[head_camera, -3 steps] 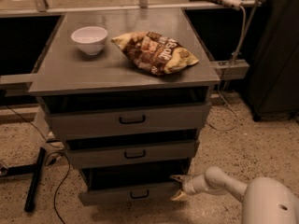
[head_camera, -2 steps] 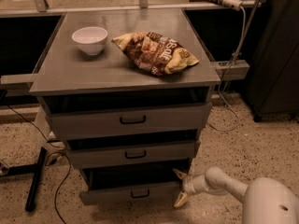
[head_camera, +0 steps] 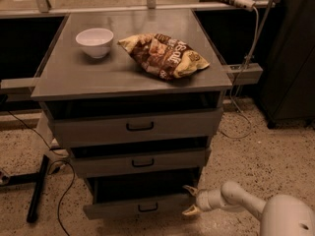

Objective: Open bottom drawer

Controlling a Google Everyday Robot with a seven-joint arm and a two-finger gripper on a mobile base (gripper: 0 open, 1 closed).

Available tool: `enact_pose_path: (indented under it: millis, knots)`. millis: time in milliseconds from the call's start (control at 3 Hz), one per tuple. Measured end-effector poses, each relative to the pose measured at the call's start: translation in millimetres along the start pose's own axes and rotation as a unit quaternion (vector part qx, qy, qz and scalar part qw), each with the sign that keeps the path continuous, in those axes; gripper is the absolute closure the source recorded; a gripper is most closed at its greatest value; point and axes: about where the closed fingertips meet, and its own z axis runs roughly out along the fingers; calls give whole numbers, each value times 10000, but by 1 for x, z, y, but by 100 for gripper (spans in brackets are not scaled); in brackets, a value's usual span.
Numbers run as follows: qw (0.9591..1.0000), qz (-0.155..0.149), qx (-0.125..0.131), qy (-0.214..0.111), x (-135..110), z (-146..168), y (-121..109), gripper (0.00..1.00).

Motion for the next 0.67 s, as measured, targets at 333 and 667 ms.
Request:
enact_pose_path:
  millis: [333,667]
  knots:
    - [10000,0,0,0,-6,-6,-3,65]
    - [10000,-1,0,0,-10,-10,-4,88]
